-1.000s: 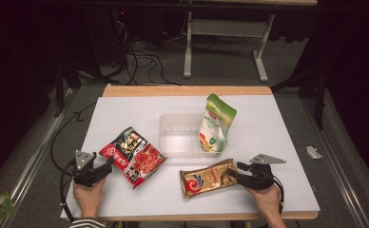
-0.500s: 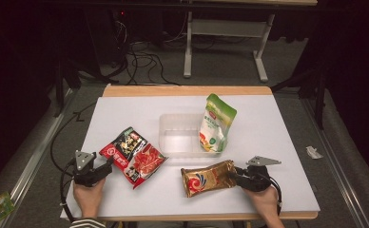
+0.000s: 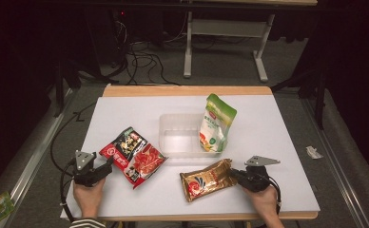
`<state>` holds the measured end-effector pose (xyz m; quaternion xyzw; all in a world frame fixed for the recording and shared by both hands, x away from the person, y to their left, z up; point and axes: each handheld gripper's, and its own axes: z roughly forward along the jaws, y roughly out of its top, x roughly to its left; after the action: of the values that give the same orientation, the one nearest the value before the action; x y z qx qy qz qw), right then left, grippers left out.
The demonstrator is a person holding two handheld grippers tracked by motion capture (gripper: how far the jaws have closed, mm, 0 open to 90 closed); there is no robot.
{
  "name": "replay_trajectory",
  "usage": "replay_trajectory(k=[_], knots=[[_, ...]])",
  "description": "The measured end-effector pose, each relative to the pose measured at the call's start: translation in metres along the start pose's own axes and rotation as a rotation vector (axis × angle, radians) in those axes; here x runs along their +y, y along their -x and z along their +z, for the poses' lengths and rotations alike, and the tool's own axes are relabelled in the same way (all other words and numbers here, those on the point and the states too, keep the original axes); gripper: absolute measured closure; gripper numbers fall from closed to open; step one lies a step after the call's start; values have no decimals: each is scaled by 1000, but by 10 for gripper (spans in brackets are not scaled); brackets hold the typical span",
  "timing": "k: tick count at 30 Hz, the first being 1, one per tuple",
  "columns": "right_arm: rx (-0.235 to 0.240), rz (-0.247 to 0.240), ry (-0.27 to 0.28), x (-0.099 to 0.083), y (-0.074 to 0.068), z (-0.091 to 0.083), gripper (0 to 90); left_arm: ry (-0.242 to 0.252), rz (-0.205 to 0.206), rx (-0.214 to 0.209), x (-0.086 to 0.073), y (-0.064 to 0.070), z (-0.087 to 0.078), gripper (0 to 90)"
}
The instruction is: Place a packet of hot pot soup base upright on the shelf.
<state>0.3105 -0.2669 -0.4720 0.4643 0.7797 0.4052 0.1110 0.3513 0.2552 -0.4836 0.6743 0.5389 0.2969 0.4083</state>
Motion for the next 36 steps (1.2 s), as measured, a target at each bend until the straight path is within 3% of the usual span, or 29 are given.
replay_trajectory(k=[4,10,18,36], knots=[[12,5,29,6,-2,-5,896,-4,-3,-5,0,-1,0,314],[8,-36,67,17,-2,-16,899,-3,-2,-4,0,0,0,314],[29,-53,121,33,-1,-36,900,-3,-3,-4,0,0,0,314],[87,-89,186,62,-1,-69,900,-2,0,-4,0,0,0,313]])
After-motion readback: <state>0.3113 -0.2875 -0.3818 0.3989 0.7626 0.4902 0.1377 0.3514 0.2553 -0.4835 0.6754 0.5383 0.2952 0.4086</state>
